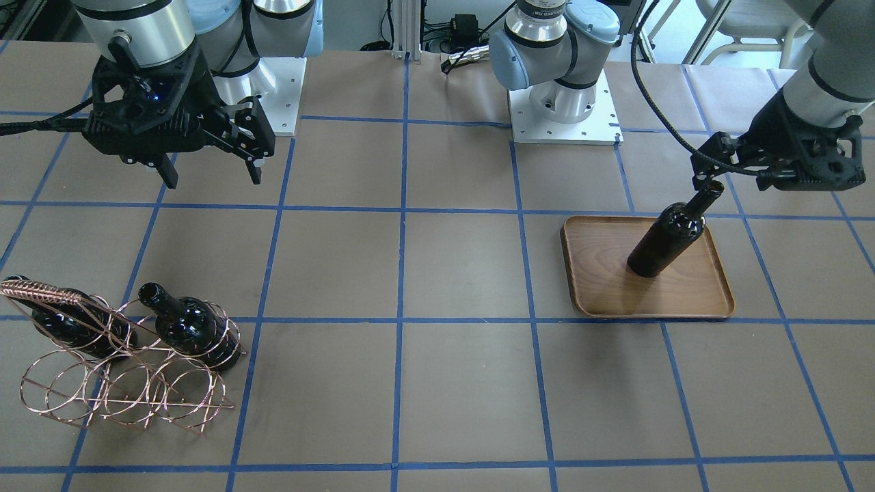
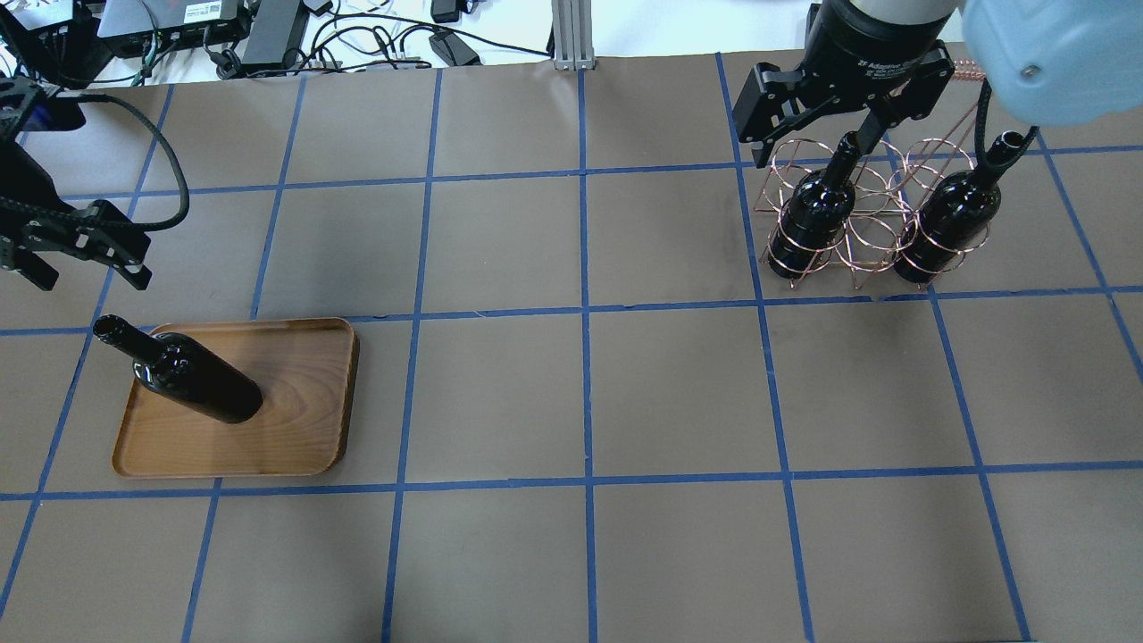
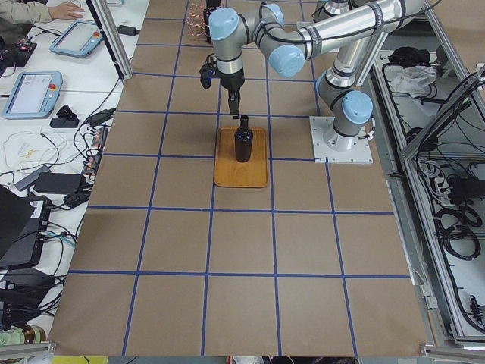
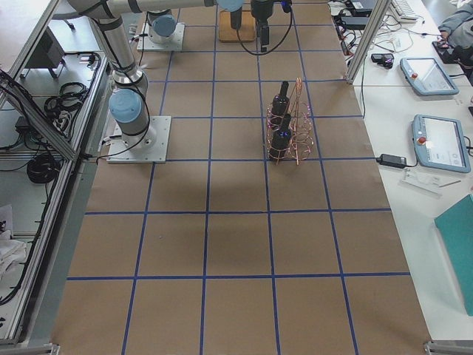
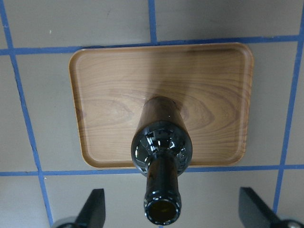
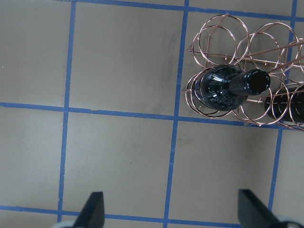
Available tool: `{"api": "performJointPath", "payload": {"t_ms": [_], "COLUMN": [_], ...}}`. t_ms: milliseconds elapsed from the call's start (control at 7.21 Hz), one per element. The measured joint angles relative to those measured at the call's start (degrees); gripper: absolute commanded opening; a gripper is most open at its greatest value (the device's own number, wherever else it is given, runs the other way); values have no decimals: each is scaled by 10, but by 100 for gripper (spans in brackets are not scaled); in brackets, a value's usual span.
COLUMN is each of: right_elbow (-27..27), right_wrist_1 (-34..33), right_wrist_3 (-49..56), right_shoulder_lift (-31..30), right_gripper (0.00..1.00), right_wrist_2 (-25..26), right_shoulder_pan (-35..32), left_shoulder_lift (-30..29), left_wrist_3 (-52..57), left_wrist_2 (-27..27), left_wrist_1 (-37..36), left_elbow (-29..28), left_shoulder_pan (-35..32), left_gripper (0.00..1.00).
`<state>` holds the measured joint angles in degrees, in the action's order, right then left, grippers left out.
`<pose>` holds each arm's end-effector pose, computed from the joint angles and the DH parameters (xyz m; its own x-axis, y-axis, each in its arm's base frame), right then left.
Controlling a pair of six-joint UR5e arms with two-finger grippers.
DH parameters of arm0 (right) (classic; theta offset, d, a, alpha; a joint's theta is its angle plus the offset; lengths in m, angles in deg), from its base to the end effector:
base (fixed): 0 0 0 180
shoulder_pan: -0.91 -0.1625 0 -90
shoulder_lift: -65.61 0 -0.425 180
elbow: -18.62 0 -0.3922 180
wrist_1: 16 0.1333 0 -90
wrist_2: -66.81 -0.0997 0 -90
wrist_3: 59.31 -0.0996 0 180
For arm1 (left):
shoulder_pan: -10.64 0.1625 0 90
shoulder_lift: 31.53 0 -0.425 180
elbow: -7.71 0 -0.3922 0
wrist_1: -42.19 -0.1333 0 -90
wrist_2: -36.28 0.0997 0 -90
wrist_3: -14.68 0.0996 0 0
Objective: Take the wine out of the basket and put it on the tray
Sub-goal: 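Open the left gripper and raise it away from the tray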
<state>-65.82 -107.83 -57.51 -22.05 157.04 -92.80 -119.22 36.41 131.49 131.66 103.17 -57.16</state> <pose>0.1661 -0.5073 0.5187 -0.9954 -0.0955 0.0068 -0.0958 0.9915 -0.0879 0.0624 -0.4817 0.4620 -0.9977 -0.0035 -0.0673 -0.0087 0.9971 0.0760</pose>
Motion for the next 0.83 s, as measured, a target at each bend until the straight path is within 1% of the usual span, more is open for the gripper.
{"api": "performJointPath", "payload": {"t_ms": [416, 694, 833], "right_elbow": [-3, -5, -6], "right_wrist_1": [0, 0, -2], "right_wrist_3": [-1, -1, 0], "right_shoulder_lift": [-1, -2, -2], "right_gripper": [100, 100, 100], "right_wrist_2": [0, 0, 0], "right_shoulder_pan": [0, 0, 0], "left_shoulder_lift": [20, 34, 36], "left_wrist_3": [-119, -149, -151], "left_wrist_2": [-1, -8, -26], "left_wrist_1": [-7, -19, -20], "left_elbow": [-17, -19, -17], "left_shoulder_pan": [-93, -163, -182], "left_gripper": [100, 100, 100]}}
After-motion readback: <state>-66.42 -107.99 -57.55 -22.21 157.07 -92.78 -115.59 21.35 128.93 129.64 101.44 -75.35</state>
